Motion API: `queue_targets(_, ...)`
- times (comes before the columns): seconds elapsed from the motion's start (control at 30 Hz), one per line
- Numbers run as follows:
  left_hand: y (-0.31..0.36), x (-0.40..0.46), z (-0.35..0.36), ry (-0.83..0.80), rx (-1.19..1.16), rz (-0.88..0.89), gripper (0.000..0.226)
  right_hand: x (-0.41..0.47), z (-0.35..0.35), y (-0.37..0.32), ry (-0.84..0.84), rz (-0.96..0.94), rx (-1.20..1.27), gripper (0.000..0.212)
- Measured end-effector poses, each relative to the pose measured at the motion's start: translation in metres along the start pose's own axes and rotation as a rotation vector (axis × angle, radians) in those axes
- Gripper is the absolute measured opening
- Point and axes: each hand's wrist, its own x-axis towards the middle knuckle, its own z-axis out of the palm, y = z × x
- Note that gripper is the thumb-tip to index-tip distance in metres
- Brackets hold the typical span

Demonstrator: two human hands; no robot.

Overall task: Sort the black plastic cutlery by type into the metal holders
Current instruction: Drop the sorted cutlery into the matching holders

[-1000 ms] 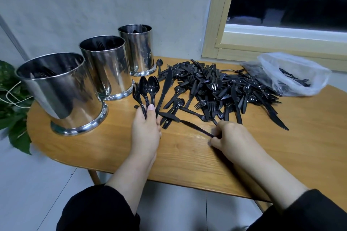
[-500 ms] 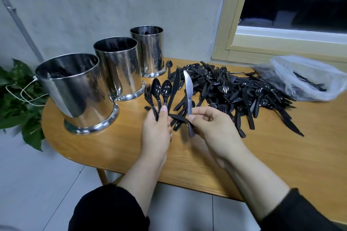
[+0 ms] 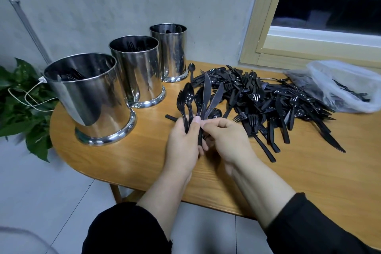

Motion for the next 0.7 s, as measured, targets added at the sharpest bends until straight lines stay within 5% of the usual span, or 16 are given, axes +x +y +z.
queue_targets(0.1, 0.0, 0.001, -0.002, -0.01, -0.067, -0.016, 0.018, 0.005, -0.005, -0.004, -0.008, -0.085, -0.17, 0.013)
queue_targets(0.23, -0.001, 0.003, -0.006, 0.026, -0.137, -0.024, 0.018, 0.022, -0.032, -0.005, 0.237, -0.375, -0.771, 0.017)
queue_targets(0.37, 0.001, 0.004, -0.003, 0.071, -0.162, -0.052, 0.017, 0.024, -0.046, 0.015, 0.142, -0.372, -1.199, 0.033)
queue_targets(0.7, 0.004, -0.001, -0.003, 0.105, -0.142, -0.039, 0.012, 0.025, -0.025, 0.023, 0.223, -0.399, -1.39, 0.028)
